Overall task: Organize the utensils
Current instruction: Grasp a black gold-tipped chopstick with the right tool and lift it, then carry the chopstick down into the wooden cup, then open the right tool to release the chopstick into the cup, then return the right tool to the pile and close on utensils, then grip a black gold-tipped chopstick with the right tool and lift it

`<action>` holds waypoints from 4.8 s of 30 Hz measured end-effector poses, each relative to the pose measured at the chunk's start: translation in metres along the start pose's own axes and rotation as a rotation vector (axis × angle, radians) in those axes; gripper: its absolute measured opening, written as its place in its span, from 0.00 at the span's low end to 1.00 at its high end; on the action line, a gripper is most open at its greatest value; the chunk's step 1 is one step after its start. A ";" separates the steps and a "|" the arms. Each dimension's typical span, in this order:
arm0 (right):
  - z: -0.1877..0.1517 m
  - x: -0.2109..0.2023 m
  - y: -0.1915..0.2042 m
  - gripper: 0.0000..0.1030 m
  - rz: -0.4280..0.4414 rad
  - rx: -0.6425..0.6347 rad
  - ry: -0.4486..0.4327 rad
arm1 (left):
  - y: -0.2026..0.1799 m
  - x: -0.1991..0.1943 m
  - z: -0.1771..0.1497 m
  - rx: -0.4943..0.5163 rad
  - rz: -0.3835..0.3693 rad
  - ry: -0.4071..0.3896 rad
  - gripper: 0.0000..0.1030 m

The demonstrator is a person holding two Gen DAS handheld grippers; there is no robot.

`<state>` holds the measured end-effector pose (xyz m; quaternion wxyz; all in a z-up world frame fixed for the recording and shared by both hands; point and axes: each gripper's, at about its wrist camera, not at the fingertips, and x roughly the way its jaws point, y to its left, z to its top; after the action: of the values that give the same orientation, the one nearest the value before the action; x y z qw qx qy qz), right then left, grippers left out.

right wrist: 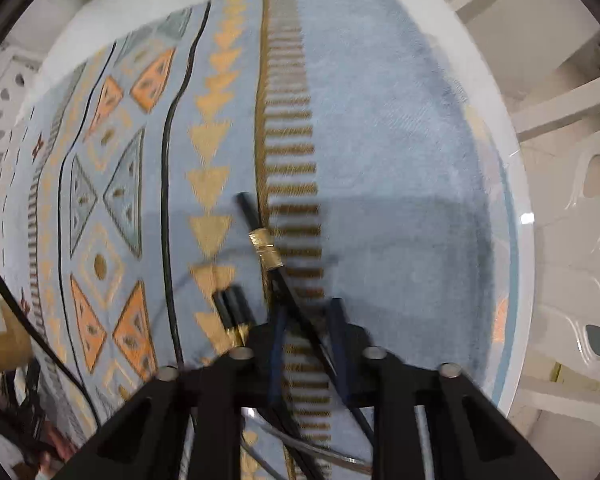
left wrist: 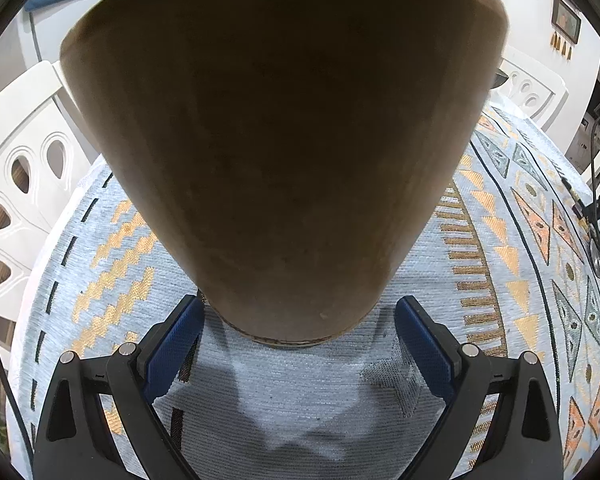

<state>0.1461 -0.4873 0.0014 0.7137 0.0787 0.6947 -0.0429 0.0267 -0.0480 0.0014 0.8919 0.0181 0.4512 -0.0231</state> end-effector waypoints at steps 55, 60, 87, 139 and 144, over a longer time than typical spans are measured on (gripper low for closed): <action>-0.127 -0.255 0.332 0.06 0.568 -0.430 -0.813 | 0.027 -0.028 -0.014 -0.027 -0.005 -0.079 0.79; -0.128 -0.240 0.341 0.06 0.512 -0.467 -0.795 | 0.026 -0.028 -0.013 -0.027 -0.006 -0.079 0.79; -0.108 -0.270 0.240 0.20 0.614 -0.311 -0.771 | 0.013 -0.024 -0.007 -0.027 -0.006 -0.077 0.80; -0.061 -0.009 0.023 0.09 0.025 -0.124 -0.022 | 0.014 -0.011 -0.005 -0.033 -0.012 -0.050 0.82; -0.049 -0.003 0.017 0.15 0.083 -0.105 -0.018 | 0.014 -0.011 -0.005 -0.033 -0.012 -0.049 0.82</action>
<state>0.1003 -0.4622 0.0039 0.7243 0.0697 0.6856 0.0226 0.0173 -0.0335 0.0074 0.9028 0.0001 0.4296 -0.0213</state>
